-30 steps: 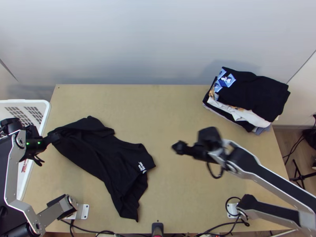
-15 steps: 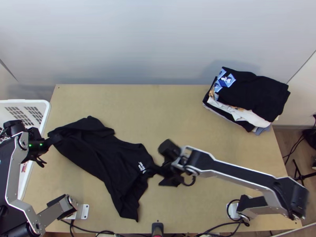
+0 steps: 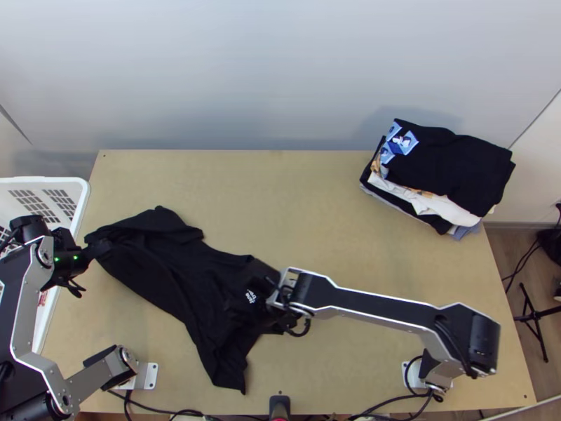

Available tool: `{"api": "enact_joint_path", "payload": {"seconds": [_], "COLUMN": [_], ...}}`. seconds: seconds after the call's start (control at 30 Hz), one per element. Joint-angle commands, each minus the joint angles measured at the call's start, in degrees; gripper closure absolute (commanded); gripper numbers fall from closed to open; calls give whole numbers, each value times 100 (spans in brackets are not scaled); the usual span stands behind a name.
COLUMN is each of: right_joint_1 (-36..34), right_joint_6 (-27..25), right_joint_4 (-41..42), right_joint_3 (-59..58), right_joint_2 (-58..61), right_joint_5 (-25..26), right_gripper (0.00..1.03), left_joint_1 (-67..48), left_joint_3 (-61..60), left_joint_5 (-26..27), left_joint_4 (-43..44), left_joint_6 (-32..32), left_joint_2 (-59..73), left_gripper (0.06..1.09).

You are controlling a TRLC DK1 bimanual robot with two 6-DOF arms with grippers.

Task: Fold the t-shirt

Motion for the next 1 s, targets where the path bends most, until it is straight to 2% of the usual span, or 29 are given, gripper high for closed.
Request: {"api": "enact_joint_path", "payload": {"seconds": [0.0,0.1,0.17,0.23,0.33,0.5,0.6,0.73,0.97], "right_joint_1": [246,299,334,352,361,378,405,422,431], "right_joint_6": [31,58,67,49,5,5,23,102,172], "right_joint_4": [105,105,105,114,114,87,8,-255,-255], "right_joint_3": [407,591,697,794,873,899,943,961,829], "right_joint_2": [356,470,532,611,663,663,619,619,663], "right_joint_5": [253,270,393,508,833,824,824,815,807], "right_gripper": [34,34,41,42,64,63,55,55,55], "left_joint_1": [0,0,0,-17,-26,-26,-17,-26,-26], "left_joint_3": [-10,-10,-10,-1,8,34,34,34,17], "left_joint_5": [-13,-13,-13,-13,-13,-22,-22,-22,-22], "left_joint_4": [94,129,138,147,173,173,173,173,200], "left_joint_6": [21,21,3,-6,-6,12,21,3,-6], "left_joint_2": [68,121,156,182,200,235,253,279,296], "left_gripper": [10,10,10,10,10,10,10,10,10]}}
